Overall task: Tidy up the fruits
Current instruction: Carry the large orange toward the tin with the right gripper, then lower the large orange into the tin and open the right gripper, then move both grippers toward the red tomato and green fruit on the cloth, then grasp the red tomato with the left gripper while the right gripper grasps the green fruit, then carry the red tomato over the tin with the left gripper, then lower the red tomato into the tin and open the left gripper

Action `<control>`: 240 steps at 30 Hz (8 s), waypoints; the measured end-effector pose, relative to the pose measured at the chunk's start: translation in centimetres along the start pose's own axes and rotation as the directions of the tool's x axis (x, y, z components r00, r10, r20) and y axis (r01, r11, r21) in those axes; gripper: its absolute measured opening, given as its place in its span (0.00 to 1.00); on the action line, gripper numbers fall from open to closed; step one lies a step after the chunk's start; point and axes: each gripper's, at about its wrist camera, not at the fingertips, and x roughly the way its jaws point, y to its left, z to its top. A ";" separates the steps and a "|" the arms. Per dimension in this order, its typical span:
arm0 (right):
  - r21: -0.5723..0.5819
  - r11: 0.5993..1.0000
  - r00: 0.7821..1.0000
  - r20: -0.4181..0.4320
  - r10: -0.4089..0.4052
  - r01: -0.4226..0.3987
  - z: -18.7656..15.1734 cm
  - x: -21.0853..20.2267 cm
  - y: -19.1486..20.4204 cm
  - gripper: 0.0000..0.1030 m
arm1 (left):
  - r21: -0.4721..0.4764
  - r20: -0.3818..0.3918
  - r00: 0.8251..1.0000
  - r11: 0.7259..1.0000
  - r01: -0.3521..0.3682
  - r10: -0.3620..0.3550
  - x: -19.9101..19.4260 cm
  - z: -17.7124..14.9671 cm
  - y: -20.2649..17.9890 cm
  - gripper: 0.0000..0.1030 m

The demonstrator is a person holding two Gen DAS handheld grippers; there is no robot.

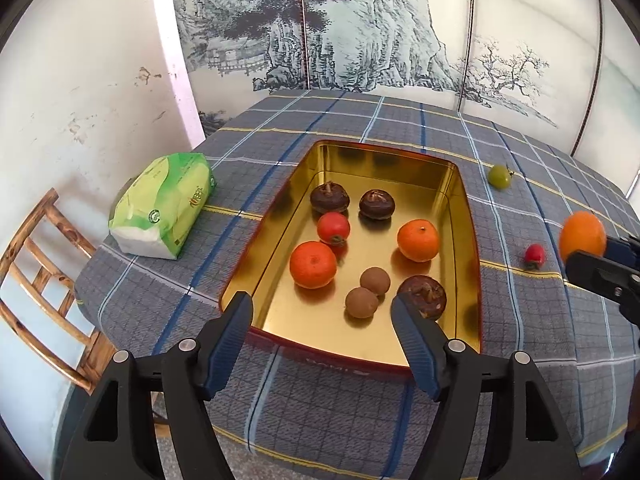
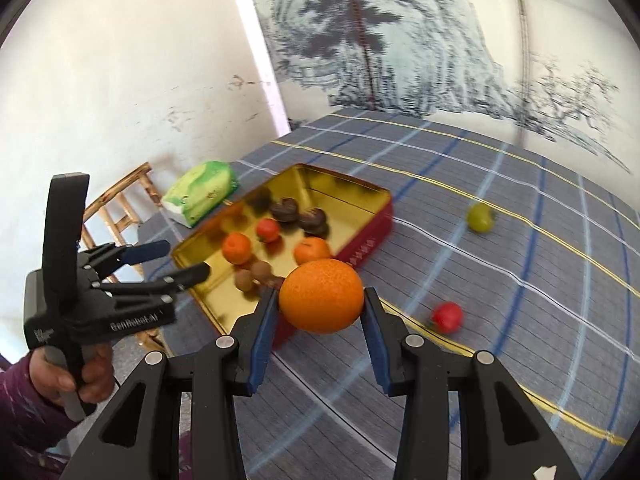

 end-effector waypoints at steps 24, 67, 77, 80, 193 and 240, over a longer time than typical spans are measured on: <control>-0.090 0.993 0.993 -0.097 0.064 -0.072 4.4 8.9 5.1 0.38 | -0.032 -0.013 0.999 0.998 -0.046 0.046 1.0 0.0 3.3 0.77; -0.079 0.995 0.983 -0.176 0.046 -0.061 5.2 14.7 5.2 0.39 | -0.058 -0.059 0.997 0.997 -0.043 0.039 3.3 -0.4 5.6 0.80; -0.061 0.996 0.987 -0.148 0.057 -0.066 5.7 14.6 5.0 0.40 | -0.059 -0.059 0.997 0.997 -0.044 0.041 3.4 -0.4 5.6 0.80; -0.059 0.996 0.989 -0.135 0.063 -0.071 6.0 14.2 5.0 0.40 | -0.059 -0.061 0.997 0.997 -0.045 0.041 3.4 -0.4 5.6 0.80; 0.300 0.918 0.966 -0.047 -0.256 0.258 -8.9 -1.7 -18.7 0.34 | -0.093 -0.061 0.934 0.934 0.345 -0.351 -0.3 3.2 -1.2 0.28; 0.305 0.899 0.950 -0.084 -0.302 0.313 -9.1 -1.4 -18.9 0.34 | 0.108 -0.029 0.985 0.979 0.172 -0.169 7.3 7.8 -3.3 0.28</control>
